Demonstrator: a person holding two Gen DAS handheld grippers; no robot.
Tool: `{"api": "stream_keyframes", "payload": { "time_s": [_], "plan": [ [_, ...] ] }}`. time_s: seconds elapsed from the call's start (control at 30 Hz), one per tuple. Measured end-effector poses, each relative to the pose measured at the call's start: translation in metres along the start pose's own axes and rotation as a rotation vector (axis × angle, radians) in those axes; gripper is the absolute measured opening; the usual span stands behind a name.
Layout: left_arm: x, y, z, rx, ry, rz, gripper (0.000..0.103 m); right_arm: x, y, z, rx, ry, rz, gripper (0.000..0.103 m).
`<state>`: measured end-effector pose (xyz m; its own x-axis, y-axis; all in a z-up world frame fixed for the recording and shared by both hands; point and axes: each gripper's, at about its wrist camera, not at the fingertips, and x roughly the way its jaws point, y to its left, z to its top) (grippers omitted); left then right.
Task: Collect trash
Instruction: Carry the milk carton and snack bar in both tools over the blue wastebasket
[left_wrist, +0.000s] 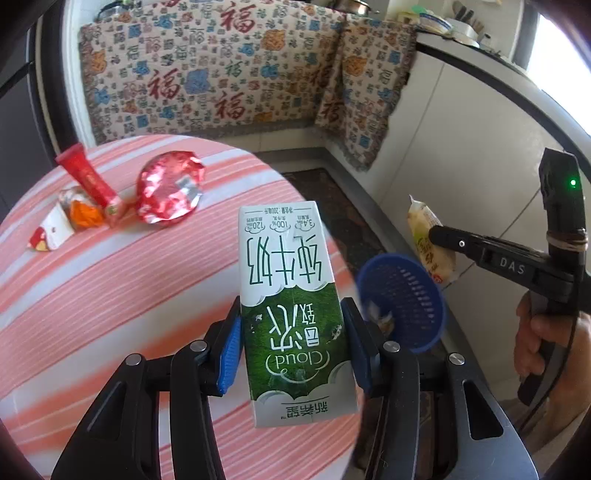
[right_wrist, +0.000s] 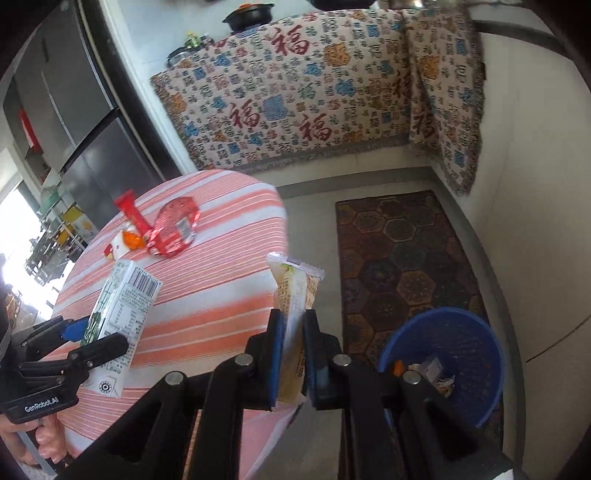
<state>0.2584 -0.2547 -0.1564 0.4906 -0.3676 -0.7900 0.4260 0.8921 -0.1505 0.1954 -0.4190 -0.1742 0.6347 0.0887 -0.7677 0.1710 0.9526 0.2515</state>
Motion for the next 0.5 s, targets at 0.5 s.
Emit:
{"api": "stream_keyframes", "payload": {
  "time_s": [0.5],
  "plan": [
    [0.096,-0.142,0.025,0.073,0.088,-0.249,0.051,-0.017,-0.165,-0.015,0.241,0.049,-0.196,0.012]
  ]
}}
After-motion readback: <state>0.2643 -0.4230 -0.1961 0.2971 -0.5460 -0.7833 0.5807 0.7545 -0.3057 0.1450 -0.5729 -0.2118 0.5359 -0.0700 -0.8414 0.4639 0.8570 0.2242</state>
